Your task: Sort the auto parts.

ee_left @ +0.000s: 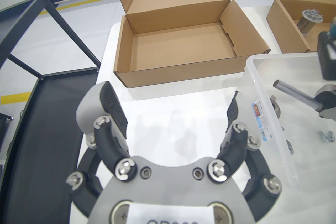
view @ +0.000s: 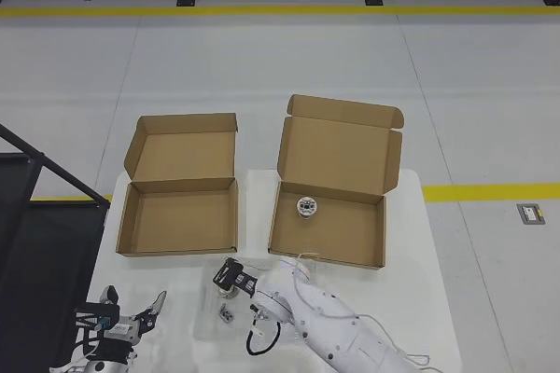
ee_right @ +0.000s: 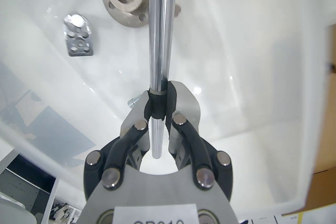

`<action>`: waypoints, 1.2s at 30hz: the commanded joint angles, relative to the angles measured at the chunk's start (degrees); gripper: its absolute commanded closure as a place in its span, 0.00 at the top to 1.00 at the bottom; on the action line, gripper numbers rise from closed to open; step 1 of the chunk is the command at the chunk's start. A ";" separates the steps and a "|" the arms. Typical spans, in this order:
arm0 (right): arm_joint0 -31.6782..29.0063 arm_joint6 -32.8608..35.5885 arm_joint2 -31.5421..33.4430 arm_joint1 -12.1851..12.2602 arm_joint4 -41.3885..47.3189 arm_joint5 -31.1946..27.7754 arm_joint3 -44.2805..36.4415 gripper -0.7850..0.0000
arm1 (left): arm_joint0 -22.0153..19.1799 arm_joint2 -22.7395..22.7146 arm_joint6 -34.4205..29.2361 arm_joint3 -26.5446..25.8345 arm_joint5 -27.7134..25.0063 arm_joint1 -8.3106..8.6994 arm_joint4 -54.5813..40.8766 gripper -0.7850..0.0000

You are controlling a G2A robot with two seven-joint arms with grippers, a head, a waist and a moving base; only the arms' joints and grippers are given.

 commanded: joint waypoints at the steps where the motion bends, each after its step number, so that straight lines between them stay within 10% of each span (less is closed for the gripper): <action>1: -1.41 1.95 2.74 1.20 -0.31 -2.56 -6.28 0.00 | 0.00 0.00 0.00 0.00 0.00 0.00 0.00 1.00; 15: -10.57 -1.26 21.61 7.50 -16.82 -12.11 -35.95 0.00 | 0.00 0.00 0.00 0.00 0.00 0.00 0.00 1.00; 27: -11.19 -4.22 23.40 7.97 -19.13 -12.73 -35.49 0.00 | 0.00 0.00 0.00 0.00 0.00 0.00 0.00 1.00; 36: -4.85 -5.64 26.62 7.62 -21.19 -4.20 -17.01 0.00 | 0.00 0.00 0.00 0.00 0.00 0.00 0.00 1.00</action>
